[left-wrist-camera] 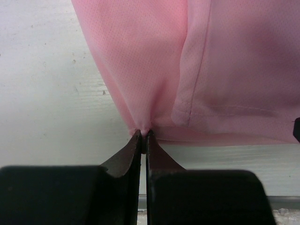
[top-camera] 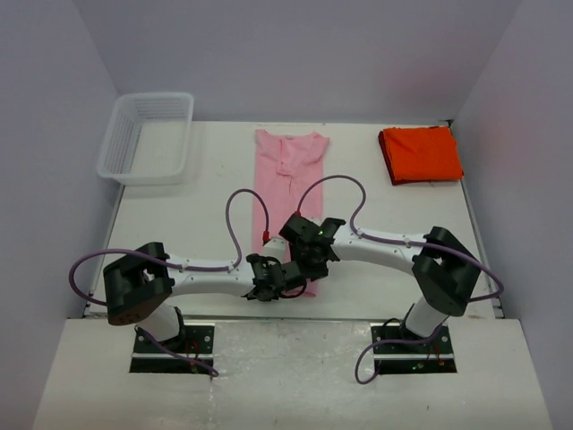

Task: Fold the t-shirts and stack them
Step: Grab the bottom of the folded rectangular tshirt with both arms

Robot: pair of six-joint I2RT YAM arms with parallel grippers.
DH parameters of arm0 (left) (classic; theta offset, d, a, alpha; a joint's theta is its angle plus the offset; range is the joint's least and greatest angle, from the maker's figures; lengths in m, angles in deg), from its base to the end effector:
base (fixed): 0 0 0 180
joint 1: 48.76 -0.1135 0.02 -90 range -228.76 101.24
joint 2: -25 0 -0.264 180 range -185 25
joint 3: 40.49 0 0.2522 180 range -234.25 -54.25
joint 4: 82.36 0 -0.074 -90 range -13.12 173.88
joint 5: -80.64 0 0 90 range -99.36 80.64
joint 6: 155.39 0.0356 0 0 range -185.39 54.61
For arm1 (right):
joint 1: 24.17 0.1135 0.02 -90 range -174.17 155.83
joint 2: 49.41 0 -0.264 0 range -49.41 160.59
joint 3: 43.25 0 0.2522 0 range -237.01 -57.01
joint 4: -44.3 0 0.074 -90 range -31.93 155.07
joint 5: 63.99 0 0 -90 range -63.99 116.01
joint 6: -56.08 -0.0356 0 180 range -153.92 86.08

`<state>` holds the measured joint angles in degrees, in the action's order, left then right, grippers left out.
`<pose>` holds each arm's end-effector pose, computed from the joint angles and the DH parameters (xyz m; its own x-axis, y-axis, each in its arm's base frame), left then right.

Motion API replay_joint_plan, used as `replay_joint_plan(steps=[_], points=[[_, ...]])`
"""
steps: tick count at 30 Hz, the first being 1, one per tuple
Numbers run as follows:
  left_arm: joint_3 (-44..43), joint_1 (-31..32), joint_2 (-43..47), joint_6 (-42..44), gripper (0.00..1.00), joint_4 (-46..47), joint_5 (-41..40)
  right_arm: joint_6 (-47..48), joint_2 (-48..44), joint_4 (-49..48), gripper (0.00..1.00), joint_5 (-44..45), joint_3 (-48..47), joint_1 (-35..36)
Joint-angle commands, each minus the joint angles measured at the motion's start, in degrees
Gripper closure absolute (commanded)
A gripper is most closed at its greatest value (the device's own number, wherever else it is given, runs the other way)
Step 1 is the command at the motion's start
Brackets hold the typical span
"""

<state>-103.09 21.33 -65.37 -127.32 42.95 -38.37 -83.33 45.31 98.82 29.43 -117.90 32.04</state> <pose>0.1043 -0.2373 0.1558 -0.8653 0.1230 -0.4860 0.0788 0.9908 0.1104 0.1729 0.2546 0.1845 -0.9721 -0.0897 -0.2166 -0.1269 0.9782 0.1644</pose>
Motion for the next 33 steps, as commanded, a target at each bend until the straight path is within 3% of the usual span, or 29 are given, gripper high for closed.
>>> replay_joint_plan(steps=[1, 18, 33], points=[[0.9, -0.3, 1.2, 0.0, 0.96, 1.2, -0.6, 0.0, 1.2, 1.4, 0.55, 0.4, -2.2, 1.1], [2.3, -0.4, 3.4, 0.2, 0.94, 1.6, -0.4, -3.1, 1.5, -0.6, 0.56, -0.3, 2.6, 3.2], [2.4, -0.3, 3.3, 0.5, 0.94, 2.4, 0.5, -4.6, 4.2, 2.7, 0.57, 6.1, 2.0, 4.9]])
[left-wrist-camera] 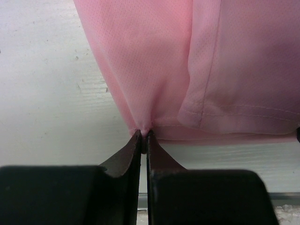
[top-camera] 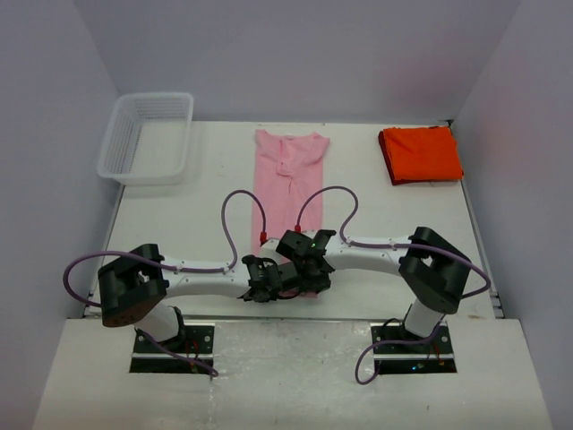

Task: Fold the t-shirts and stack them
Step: Grab the bottom of the folded rectangular tshirt with both arms

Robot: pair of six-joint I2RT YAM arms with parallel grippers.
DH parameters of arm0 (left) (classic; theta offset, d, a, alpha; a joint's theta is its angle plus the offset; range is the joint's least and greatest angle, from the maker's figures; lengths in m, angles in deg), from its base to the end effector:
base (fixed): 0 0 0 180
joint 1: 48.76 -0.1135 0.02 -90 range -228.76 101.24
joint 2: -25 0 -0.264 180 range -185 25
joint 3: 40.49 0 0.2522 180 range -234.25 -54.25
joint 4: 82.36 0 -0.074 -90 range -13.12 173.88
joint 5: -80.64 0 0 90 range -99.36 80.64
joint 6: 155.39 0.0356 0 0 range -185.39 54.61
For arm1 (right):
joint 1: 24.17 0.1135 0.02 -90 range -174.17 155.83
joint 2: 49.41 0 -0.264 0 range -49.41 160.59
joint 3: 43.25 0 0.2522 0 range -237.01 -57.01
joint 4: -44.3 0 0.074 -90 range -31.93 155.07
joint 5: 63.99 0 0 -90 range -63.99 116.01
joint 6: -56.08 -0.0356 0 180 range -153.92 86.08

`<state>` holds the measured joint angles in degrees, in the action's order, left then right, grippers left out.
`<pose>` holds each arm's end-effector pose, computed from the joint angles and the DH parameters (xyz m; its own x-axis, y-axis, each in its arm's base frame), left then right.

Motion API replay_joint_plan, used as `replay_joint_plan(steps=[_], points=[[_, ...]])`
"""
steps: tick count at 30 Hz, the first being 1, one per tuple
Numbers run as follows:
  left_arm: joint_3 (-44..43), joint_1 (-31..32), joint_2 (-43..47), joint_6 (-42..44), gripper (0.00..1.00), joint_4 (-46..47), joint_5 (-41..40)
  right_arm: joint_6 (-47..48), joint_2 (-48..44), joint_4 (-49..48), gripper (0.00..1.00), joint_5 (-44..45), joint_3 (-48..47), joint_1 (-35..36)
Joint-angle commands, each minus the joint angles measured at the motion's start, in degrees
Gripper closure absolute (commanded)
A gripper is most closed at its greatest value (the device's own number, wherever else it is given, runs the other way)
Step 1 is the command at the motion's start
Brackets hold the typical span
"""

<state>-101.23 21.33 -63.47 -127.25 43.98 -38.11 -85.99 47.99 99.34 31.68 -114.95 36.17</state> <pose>0.1019 -0.2310 0.1560 -0.8641 0.1155 -0.4900 0.0803 0.9925 0.0923 0.1509 0.2580 0.1579 -0.9761 -0.1279 -0.1758 -0.1415 0.9877 0.0670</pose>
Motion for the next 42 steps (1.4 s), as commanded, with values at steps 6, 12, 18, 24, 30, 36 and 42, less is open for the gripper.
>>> replay_joint_plan(steps=[6, 12, 18, 24, 30, 36, 42], points=[[0.8, -0.3, 1.7, 0.3, 0.94, 1.3, 0.6, -2.8, 2.3, 2.5, 0.59, 5.3, -1.6, 0.7], [1.2, -0.3, 2.6, -0.3, 0.94, 0.8, 0.5, -3.4, 1.8, 3.2, 0.69, 6.8, -2.0, 0.8], [2.0, -0.3, 3.9, -0.8, 0.96, 0.2, 0.3, -3.5, 1.4, 4.2, 0.85, 7.4, -2.4, 0.7], [2.2, -0.3, 4.7, -1.1, 0.97, -0.5, -0.5, -3.6, 0.8, 4.6, 0.72, 7.1, -2.4, 0.7], [2.5, -0.3, 4.5, -1.2, 0.97, -0.1, -0.1, -3.5, 0.5, 5.2, 0.67, 7.3, -2.8, 0.7], [2.9, -0.3, 4.6, -1.1, 0.98, 0.3, 0.3, -3.5, 0.6, 6.0, 0.76, 7.8, -3.5, 0.7], [3.3, -0.3, 4.7, -1.2, 0.98, 0.3, 0.5, -3.2, 1.2, 6.4, 0.94, 8.0, -4.3, 0.7]])
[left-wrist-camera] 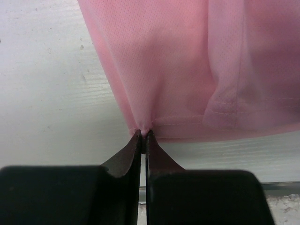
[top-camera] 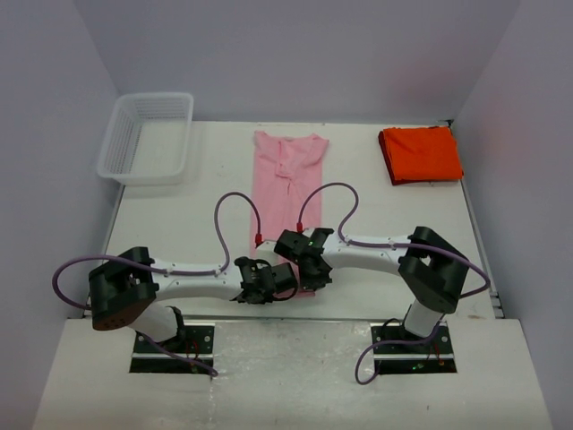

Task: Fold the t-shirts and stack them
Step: Grab the bottom of the folded rectangular tshirt with both arms

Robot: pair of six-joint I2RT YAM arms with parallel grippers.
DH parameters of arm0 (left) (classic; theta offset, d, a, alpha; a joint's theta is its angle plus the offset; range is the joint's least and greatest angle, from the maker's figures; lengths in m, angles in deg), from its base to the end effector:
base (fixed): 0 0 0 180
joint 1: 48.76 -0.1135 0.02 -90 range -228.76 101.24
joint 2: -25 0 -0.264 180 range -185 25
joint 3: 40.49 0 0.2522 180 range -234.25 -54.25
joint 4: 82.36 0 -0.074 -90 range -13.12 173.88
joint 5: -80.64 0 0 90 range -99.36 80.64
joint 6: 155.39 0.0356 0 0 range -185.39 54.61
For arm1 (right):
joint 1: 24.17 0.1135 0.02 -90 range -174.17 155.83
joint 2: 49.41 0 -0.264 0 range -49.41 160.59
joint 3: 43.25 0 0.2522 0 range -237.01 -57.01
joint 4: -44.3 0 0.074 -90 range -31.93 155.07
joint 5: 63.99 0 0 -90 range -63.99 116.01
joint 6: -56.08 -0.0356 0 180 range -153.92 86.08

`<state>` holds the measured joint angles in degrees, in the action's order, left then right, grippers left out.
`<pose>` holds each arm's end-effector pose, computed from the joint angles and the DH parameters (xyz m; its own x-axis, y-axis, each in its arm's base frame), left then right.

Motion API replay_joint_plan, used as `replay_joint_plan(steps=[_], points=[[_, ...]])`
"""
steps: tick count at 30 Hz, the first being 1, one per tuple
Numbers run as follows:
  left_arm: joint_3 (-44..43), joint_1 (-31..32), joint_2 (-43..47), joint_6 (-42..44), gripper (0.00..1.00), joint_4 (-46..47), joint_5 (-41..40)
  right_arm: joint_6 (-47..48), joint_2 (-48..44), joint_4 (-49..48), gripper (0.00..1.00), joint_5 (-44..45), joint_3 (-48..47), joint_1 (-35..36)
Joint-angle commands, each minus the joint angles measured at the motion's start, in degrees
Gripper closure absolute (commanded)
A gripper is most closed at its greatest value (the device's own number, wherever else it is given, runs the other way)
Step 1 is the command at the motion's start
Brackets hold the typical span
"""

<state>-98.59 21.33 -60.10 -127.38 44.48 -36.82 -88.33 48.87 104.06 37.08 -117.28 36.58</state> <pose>0.0972 -0.2203 0.1580 -0.8705 0.1029 -0.4814 0.0830 0.9946 0.0625 0.1522 0.2578 0.1628 -0.9712 -0.1008 -0.2160 -0.0975 0.9949 -0.0263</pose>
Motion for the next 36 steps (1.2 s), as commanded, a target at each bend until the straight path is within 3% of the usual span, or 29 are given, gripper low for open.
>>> replay_joint_plan(steps=[1, 28, 36], points=[[0.8, -0.2, 1.4, -1.2, 0.99, -0.2, -0.8, -1.0, 0.3, 1.8, 1.00, 2.7, -2.0, 0.3], [2.2, -0.2, 8.6, -3.4, 1.00, -5.9, -2.3, -3.5, 0.7, 2.4, 1.00, 2.8, 1.4, -0.2], [2.4, -0.1, 8.3, -3.7, 0.89, -6.0, -2.2, -3.2, 1.2, 1.9, 1.00, 2.5, 1.7, -0.3]])
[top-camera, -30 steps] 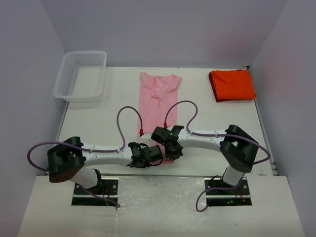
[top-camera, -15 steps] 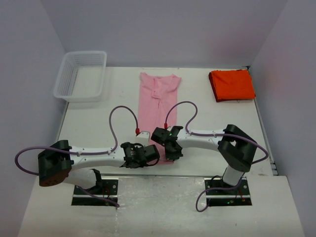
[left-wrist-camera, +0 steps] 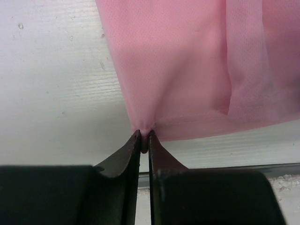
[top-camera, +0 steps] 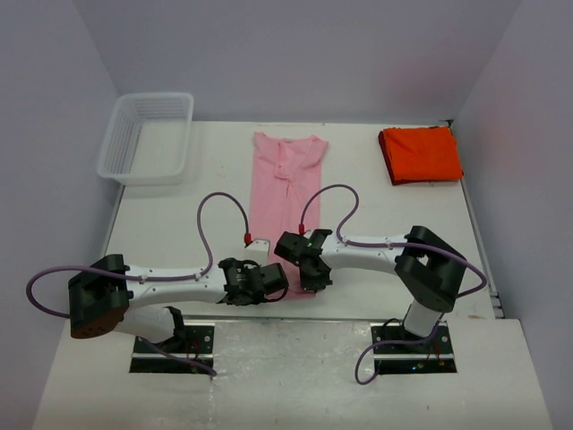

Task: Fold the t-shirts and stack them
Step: Grab the bottom of the folded rectangular tshirt with both arms

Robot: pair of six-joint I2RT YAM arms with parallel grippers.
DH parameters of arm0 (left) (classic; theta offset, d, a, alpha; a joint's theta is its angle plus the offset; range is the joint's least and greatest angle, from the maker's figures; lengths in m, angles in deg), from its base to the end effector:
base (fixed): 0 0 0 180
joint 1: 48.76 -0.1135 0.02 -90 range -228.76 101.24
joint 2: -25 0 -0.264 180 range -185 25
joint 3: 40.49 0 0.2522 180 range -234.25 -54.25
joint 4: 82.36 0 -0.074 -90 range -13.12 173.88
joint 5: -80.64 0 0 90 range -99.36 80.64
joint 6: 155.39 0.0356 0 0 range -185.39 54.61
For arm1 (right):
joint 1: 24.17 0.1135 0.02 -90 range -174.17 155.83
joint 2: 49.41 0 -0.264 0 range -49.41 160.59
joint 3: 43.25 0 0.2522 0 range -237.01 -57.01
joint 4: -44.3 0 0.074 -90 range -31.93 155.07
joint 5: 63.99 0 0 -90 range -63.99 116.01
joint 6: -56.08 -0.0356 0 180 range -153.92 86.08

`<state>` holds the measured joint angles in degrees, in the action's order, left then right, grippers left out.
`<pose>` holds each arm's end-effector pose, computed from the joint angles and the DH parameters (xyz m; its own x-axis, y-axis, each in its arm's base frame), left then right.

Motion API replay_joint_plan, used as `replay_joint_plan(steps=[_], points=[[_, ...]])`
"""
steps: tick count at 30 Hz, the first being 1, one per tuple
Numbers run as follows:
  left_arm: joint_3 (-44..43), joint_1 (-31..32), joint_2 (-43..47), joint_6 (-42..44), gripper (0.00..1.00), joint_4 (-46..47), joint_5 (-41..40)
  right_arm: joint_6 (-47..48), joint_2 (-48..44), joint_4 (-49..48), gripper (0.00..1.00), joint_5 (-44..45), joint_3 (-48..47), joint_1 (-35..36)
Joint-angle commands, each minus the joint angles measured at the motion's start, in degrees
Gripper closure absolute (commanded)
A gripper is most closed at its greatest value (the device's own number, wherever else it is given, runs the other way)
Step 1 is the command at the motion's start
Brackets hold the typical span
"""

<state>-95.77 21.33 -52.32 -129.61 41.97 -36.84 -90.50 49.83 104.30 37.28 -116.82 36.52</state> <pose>0.0898 -0.1997 0.1733 -0.8657 0.0443 -0.4986 0.0486 0.9988 0.0044 0.1519 0.2564 0.1562 -0.9766 -0.0674 -0.2042 -0.0596 0.9972 -0.0443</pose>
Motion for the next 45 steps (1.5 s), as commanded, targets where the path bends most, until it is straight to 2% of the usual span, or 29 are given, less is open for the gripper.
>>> replay_joint_plan(steps=[1, 2, 8, 9, 13, 27, 35, 37, 38, 41, 43, 45], points=[[-0.4, -0.1, 0.5, -1.4, 0.87, -3.5, -2.1, -1.1, 0.3, 1.6, 1.00, 2.1, 1.3, -0.2], [-0.4, -0.1, 0.4, -1.5, 0.81, -3.4, -2.1, -1.1, 0.3, 1.4, 1.00, 2.0, 1.5, -0.2], [-0.4, 0.3, 0.3, -1.7, 0.80, -3.0, -2.0, -0.8, 0.7, 1.0, 1.00, 1.7, 1.5, -0.2], [-0.4, 0.3, 0.2, -1.7, 0.81, -2.9, -2.0, -0.7, 0.6, 1.0, 1.00, 1.7, 1.5, -0.2], [-0.2, 0.4, 0.0, -1.9, 1.00, -3.0, -1.8, -1.0, 0.3, 1.0, 1.00, 1.8, 1.6, -0.2], [5.1, 0.5, 3.8, -8.6, 1.00, -7.1, -2.0, -2.5, -0.5, 2.1, 1.00, 2.5, 2.8, -0.2], [6.0, 0.5, 4.0, -7.9, 1.00, -5.2, -1.3, -2.7, -1.3, 1.1, 1.00, 2.1, 4.4, -0.2], [6.0, 0.7, 4.8, -7.6, 0.87, -4.6, -1.3, -2.1, -2.2, 0.1, 1.00, 1.9, 5.0, -0.1], [5.9, 1.5, 5.5, -7.9, 0.75, -4.4, -1.7, -1.7, -3.8, -1.3, 0.99, 1.7, 5.8, 0.0], [5.7, 3.5, 10.2, -10.3, 0.52, -5.2, -4.4, -1.7, -7.4, -3.0, 0.84, 2.8, 7.2, 1.7], [5.5, 5.8, 14.4, -11.6, 0.48, -6.4, -5.8, -2.6, -10.7, -2.3, 0.70, 5.2, 7.4, 2.8], [4.8, 7.7, 16.1, -13.8, 0.48, -8.8, -7.6, -3.5, -13.0, 0.4, 0.52, 8.0, 6.0, 4.8]])
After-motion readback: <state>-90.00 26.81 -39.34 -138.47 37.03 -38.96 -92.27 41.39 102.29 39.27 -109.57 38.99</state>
